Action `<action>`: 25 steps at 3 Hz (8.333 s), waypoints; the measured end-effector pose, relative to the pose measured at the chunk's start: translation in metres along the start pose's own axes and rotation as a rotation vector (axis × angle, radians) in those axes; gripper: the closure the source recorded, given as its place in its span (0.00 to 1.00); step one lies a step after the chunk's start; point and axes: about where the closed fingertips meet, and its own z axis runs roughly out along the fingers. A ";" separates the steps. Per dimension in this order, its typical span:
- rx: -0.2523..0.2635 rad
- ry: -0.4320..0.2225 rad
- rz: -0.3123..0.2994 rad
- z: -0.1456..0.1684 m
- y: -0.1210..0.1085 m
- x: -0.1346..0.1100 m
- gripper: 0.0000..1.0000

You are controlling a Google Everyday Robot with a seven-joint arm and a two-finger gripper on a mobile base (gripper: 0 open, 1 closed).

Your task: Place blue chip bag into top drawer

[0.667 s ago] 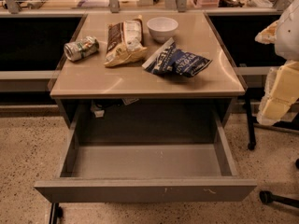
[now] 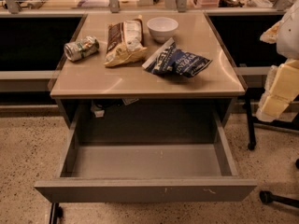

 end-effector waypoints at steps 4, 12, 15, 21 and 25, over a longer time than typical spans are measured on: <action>0.074 -0.210 0.147 0.085 -0.127 0.021 0.00; -0.209 -0.917 0.392 0.153 -0.190 -0.125 0.00; -0.149 -0.614 0.285 0.189 -0.157 -0.149 0.00; -0.132 -0.501 0.245 0.215 -0.144 -0.132 0.89; -0.303 -0.636 0.129 0.186 -0.087 -0.121 1.00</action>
Offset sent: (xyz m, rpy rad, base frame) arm 0.1421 -0.0704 -0.0443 0.2099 -0.1707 -0.1668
